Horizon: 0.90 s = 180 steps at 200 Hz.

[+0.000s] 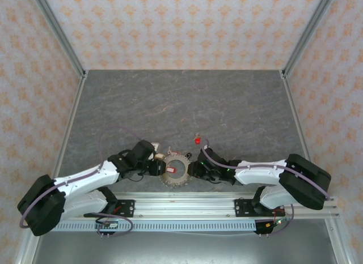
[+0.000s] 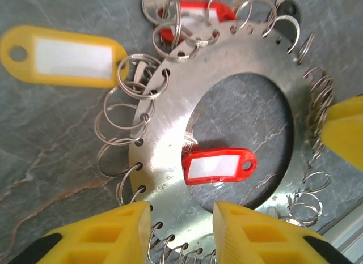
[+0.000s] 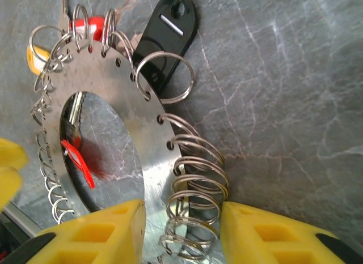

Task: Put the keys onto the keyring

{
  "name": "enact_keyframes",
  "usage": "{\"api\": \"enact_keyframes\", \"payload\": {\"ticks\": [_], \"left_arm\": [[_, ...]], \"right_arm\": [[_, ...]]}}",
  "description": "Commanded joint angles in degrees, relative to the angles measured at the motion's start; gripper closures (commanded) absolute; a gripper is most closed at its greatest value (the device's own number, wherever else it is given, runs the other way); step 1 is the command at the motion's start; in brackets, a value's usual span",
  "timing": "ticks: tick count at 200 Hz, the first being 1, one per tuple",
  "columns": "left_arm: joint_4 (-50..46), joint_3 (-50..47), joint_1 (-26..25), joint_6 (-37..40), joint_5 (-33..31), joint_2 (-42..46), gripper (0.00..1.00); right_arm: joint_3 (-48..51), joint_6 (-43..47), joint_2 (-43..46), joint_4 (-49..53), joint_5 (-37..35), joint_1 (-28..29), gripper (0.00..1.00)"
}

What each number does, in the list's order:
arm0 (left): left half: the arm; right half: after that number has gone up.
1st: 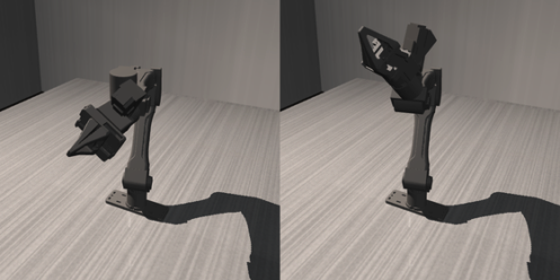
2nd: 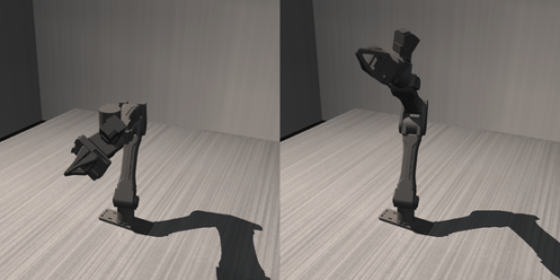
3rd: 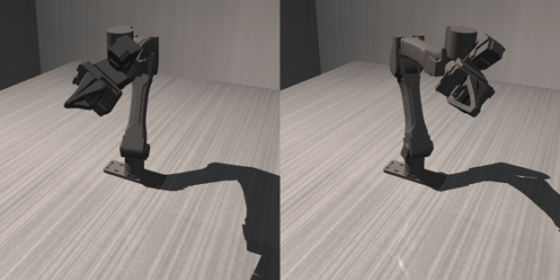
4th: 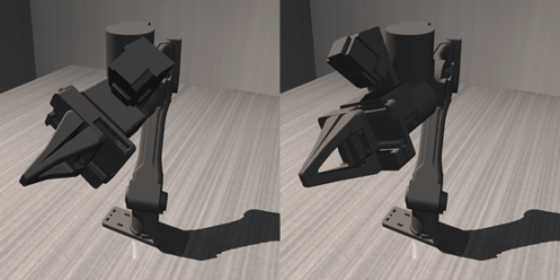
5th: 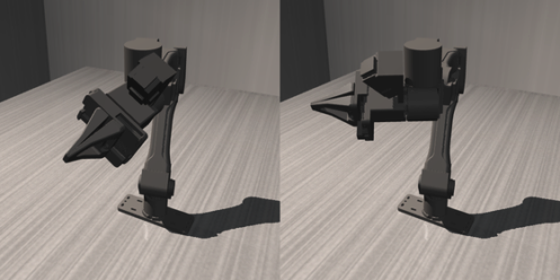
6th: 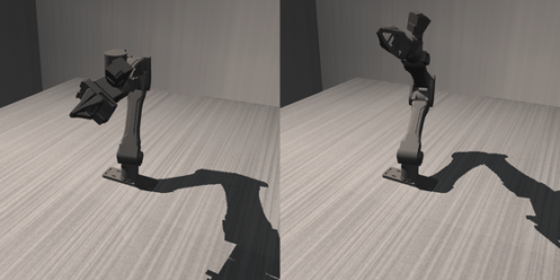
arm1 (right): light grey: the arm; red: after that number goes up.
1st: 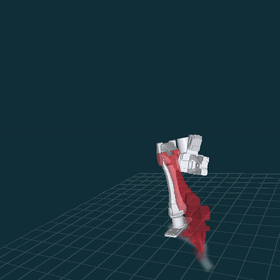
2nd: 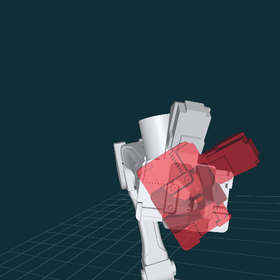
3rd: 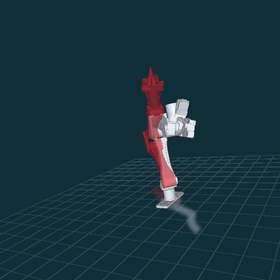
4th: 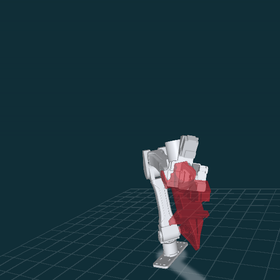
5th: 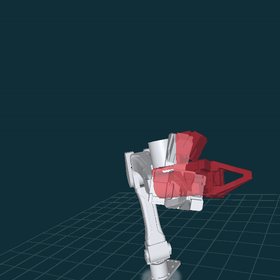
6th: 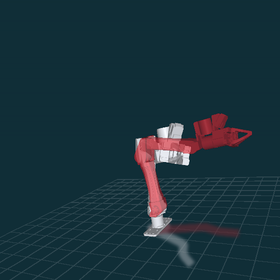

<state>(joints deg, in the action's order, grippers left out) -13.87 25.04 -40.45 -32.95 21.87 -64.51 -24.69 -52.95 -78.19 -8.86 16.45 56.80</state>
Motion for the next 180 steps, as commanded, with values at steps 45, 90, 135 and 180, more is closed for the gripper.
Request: {"api": "enact_keyframes", "payload": {"ticks": [45,90,135,180], "left_arm": [[-0.06,4.58,0.28,1.99,2.34,-14.13,0.86],[-0.80,4.69,0.36,1.60,-0.59,-12.84,0.87],[-3.45,5.83,3.01,-0.12,-8.23,0.98,0.49],[-3.00,9.17,12.70,-0.98,-2.64,11.74,0.14]], "right_arm": [[-1.10,-2.01,-8.64,-9.67,2.27,-2.29,0.61],[0.06,0.84,-6.27,-13.71,2.36,-3.07,0.86],[2.58,8.26,4.64,-15.19,3.83,-3.62,1.00],[2.35,22.90,19.27,-18.26,13.28,-8.75,1.00]]}}
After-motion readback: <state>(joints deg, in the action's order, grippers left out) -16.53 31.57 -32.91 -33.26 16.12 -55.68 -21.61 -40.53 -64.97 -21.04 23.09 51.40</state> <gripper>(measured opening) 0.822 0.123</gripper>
